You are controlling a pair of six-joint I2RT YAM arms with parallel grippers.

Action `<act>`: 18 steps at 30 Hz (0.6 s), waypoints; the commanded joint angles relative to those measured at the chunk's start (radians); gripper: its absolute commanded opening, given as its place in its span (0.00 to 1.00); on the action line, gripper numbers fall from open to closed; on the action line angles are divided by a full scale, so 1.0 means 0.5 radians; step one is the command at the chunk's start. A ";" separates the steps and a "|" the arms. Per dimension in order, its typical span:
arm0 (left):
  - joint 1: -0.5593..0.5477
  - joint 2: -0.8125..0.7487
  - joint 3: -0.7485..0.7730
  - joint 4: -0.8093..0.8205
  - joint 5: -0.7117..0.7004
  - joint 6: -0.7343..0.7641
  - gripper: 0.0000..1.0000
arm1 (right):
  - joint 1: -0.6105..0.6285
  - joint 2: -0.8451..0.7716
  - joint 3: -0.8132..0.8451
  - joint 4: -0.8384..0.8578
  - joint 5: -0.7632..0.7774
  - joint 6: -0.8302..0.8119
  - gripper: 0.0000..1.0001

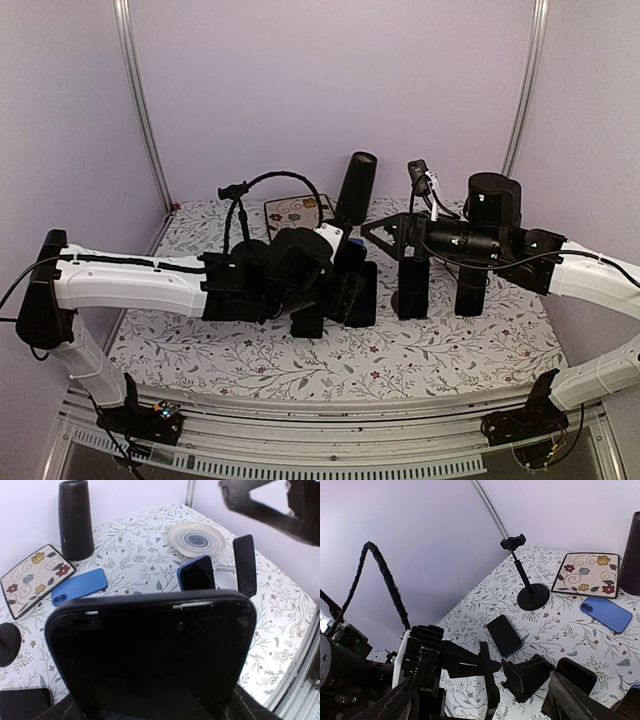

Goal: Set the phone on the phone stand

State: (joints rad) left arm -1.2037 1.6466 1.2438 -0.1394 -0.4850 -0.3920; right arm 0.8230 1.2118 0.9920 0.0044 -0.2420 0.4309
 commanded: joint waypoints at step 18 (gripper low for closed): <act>0.222 -0.226 -0.515 0.570 -0.278 -0.231 0.22 | 0.003 -0.268 -0.147 -0.033 0.238 0.037 0.99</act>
State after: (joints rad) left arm -1.0985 1.5295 0.9962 0.0193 -0.5465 -0.4946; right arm 0.8234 1.1053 0.9394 0.0051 -0.1493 0.4450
